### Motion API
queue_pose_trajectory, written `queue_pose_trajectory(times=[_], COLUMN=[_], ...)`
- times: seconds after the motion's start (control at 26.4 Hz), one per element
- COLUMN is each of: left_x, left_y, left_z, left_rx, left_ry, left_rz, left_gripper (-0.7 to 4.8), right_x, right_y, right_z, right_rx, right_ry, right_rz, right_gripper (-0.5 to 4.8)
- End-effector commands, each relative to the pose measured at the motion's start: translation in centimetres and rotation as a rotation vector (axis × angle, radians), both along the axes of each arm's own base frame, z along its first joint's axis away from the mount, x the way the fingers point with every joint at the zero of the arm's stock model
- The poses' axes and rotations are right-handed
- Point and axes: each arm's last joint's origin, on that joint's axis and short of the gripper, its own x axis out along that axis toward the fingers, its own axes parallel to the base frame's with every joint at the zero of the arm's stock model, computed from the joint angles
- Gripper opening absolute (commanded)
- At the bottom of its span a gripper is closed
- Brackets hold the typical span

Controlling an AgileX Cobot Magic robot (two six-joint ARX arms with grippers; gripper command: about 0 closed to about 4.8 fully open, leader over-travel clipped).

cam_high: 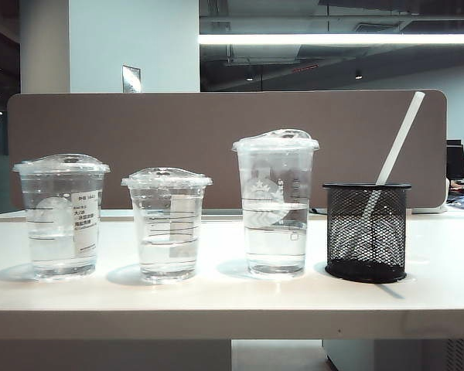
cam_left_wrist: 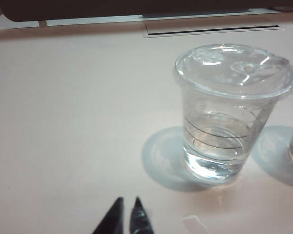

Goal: Pick up the straw and insert it into the small coffee cup.

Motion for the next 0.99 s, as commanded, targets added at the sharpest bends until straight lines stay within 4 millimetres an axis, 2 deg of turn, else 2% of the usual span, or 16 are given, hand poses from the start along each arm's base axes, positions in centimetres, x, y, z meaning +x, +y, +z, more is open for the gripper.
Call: queue_pose_trajectory(times=[0.04,0.46,0.57,0.61,0.64,0.68,0.76,0.87,0.99], left_x=[0.0,0.0,-0.1,-0.2,-0.6,-1.5,-4.2,-7.7,-11.1], left_y=[0.0,0.0,0.0,-0.1,-0.3,-0.7,-0.9,-0.6,0.1], left_z=[-0.1,0.0,0.9,2.7,5.2,8.9,14.3,18.0,20.3], left_rx=[-0.005,0.024,0.018,0.010,0.002,-0.008,-0.020,-0.043,-0.074], left_ry=[0.001,0.001,-0.028,-0.098,-0.196,-0.288,-0.329,-0.308,-0.271], left_rz=[0.004,-0.003,-0.010,-0.038,-0.078,-0.173,-0.319,-0.423,-0.435], left_gripper=[0.23,0.23,0.23,0.23,0.23,0.23,0.23,0.23,0.23], right_x=[0.0,0.0,0.0,0.0,0.0,0.0,0.0,0.0,0.0], right_y=[0.0,0.0,0.0,0.0,0.0,0.0,0.0,0.0,0.0], right_z=[-0.1,-0.1,-0.1,-0.1,-0.1,-0.1,-0.1,-0.1,-0.1], right_rx=[0.002,0.002,0.002,0.002,0.002,0.002,0.002,0.002,0.002], right_ry=[-0.005,-0.005,-0.005,-0.005,-0.005,-0.005,-0.005,-0.005,-0.005], right_rz=[0.007,0.007,0.006,0.007,0.006,0.007,0.006,0.007,0.006], right_gripper=[0.22,0.22,0.22,0.22,0.22,0.22,0.22,0.22,0.22])
